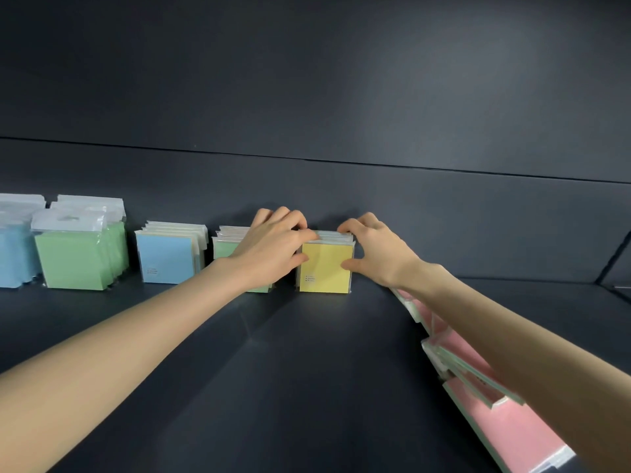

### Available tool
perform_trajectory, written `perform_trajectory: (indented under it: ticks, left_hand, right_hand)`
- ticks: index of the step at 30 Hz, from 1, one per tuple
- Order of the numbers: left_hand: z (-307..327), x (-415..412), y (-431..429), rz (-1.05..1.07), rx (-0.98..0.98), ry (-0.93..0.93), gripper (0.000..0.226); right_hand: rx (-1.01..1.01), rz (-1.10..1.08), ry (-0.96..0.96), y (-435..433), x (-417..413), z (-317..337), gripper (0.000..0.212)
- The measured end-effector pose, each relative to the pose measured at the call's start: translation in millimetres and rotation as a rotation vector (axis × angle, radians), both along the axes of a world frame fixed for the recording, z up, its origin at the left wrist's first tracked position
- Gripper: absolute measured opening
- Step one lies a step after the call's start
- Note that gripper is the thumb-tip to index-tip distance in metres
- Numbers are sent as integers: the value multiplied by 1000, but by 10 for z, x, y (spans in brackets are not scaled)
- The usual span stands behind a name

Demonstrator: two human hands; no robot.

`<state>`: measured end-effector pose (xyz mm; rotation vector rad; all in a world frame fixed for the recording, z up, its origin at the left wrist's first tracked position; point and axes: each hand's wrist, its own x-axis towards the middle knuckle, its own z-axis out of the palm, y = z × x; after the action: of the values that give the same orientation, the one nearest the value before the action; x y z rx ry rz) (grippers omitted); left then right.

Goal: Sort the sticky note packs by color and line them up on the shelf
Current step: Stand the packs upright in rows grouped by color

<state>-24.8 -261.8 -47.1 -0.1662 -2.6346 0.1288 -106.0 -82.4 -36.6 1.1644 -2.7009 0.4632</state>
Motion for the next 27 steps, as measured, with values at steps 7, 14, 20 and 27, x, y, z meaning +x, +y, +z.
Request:
perform_trajectory:
  ticks: [7,14,20,27]
  left_hand:
    - [86,-78,-30,45,-2,-160,61]
    - [120,-134,-67,9,-85,-165,49]
    - [119,-116,-128,-18,-158,-150,50]
    - [66,-78,-116,-24,-211,-98,50]
  right_hand:
    - [115,-32,10,-45,-10,6,67]
    - [139,-46,34,-87,23,11,59]
    - [153,-53,64,-105,62,-5,55]
    - [188,-56,120,-109,84,-13,54]
